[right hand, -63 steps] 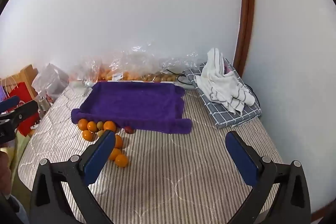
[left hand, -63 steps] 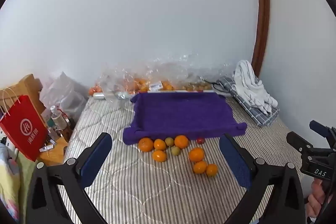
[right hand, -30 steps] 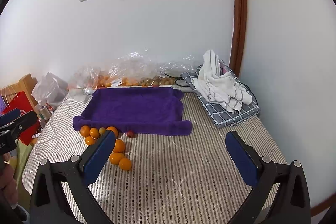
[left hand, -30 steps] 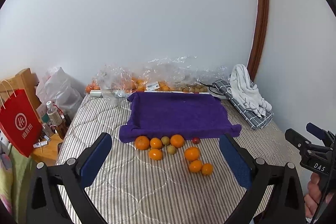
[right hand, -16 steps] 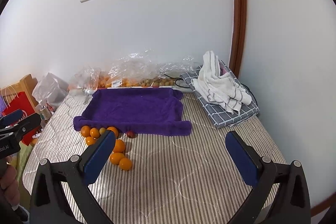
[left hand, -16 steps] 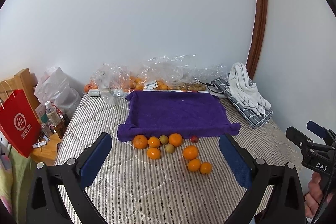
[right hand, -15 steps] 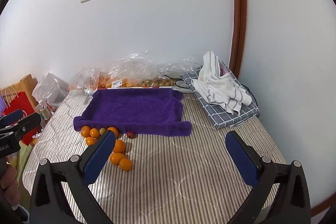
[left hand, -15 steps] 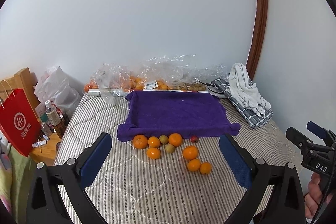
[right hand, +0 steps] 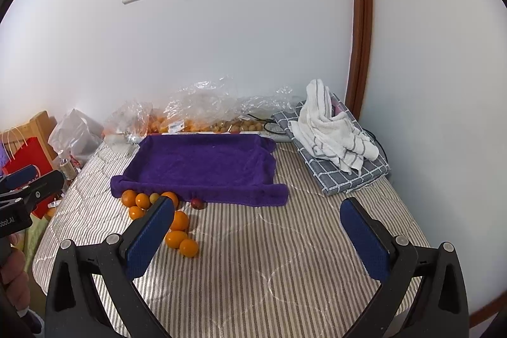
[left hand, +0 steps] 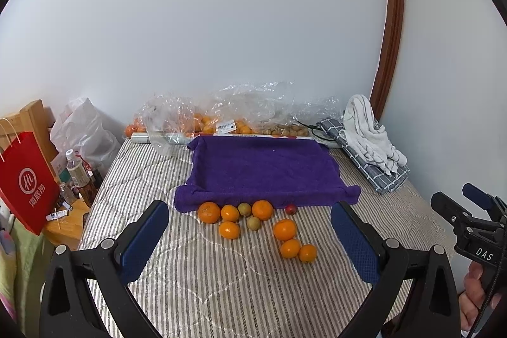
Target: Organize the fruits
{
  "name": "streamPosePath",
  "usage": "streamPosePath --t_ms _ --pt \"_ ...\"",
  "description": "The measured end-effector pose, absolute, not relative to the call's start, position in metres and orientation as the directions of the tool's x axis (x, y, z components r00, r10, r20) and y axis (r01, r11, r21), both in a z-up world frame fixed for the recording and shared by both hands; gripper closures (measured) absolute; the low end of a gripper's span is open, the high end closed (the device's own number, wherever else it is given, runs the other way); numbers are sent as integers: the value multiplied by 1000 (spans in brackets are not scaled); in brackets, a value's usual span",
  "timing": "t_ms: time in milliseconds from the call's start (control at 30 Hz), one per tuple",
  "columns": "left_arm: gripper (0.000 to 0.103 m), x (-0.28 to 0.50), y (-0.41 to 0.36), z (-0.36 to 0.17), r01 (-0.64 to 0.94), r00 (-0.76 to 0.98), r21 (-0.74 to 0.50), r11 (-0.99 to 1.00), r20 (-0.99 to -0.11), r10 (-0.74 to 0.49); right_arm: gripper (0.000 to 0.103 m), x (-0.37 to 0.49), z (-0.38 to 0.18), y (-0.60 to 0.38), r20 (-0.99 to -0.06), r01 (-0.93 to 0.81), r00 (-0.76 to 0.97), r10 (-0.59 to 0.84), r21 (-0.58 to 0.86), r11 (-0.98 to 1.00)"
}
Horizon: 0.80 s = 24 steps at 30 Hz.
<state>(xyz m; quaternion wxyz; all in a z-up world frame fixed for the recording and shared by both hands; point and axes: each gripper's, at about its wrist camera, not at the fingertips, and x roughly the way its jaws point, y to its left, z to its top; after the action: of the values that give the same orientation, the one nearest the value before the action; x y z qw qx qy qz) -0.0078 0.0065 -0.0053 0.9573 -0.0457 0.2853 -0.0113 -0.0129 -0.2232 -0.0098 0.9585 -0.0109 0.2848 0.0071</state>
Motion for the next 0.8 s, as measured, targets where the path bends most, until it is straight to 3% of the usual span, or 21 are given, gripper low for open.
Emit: streamPosePath --t_ms 800 --pt "0 -12 3 -4 -3 831 -87 996 -555 -46 0 -15 -11 -221 -541 -27 841 16 -12 1000"
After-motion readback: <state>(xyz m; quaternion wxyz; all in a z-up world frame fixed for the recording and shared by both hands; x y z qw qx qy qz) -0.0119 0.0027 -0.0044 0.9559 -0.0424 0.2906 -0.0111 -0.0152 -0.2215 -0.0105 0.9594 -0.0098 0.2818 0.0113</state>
